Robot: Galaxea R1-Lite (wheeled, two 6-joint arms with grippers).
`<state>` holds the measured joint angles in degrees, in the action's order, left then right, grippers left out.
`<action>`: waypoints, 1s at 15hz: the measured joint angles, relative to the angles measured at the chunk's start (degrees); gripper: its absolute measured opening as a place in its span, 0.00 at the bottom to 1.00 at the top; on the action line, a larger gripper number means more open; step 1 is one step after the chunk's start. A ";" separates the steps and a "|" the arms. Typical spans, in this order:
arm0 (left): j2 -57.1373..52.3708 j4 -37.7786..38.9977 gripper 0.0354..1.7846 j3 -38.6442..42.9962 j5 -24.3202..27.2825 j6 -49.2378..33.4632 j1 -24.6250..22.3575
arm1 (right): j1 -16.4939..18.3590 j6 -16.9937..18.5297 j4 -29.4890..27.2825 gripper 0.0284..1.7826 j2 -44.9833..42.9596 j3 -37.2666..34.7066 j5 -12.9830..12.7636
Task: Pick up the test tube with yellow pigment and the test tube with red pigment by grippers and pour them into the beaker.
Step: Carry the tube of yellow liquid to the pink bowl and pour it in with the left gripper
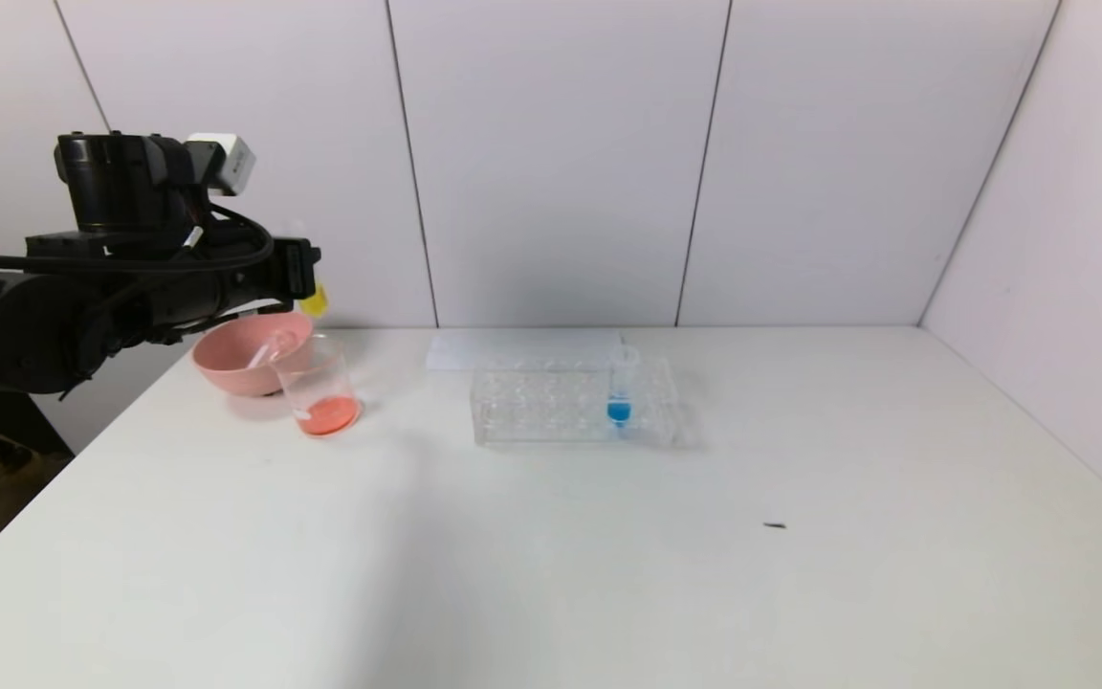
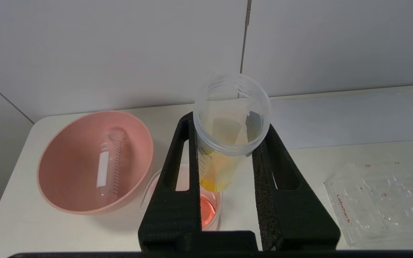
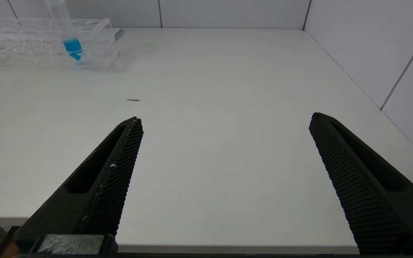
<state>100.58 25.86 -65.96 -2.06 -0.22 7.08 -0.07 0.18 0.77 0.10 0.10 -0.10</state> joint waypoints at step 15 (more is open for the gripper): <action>-1.83 0.84 0.23 3.86 2.30 0.84 -8.23 | -0.02 -0.02 -0.02 0.95 0.00 0.00 0.00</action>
<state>98.76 26.70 -62.10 0.24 0.62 -1.15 -0.10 0.16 0.74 0.10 0.10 -0.10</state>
